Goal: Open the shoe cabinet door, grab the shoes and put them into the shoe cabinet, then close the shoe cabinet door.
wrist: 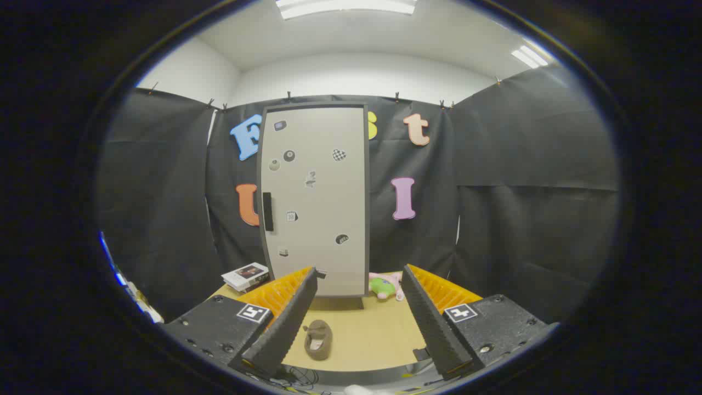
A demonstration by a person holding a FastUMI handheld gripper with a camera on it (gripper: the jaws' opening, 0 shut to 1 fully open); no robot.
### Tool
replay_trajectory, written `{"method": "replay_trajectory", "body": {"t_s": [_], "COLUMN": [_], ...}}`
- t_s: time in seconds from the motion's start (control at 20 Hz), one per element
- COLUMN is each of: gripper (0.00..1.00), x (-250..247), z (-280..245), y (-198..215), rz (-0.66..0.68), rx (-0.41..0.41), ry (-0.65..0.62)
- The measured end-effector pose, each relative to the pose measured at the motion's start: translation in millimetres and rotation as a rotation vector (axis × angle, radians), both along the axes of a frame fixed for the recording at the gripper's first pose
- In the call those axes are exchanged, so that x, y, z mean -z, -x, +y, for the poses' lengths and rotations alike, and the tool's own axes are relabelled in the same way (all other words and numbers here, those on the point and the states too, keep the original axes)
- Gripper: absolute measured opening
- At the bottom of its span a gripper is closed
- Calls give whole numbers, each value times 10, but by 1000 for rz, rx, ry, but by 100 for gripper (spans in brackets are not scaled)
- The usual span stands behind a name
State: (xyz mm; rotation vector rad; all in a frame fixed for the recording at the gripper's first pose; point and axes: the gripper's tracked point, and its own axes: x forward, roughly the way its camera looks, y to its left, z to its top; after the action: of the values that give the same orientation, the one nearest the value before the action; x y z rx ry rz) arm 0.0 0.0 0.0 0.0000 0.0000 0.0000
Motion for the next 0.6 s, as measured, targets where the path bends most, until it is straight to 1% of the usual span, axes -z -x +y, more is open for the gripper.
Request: {"method": "replay_trajectory", "body": {"t_s": [0.25, 0.6], "gripper": [100, 100], "x": [63, 113], "z": [53, 104], "y": [-39, -68], "rz": [7, 17], "rx": [-8, -16], "ry": [32, 41]}}
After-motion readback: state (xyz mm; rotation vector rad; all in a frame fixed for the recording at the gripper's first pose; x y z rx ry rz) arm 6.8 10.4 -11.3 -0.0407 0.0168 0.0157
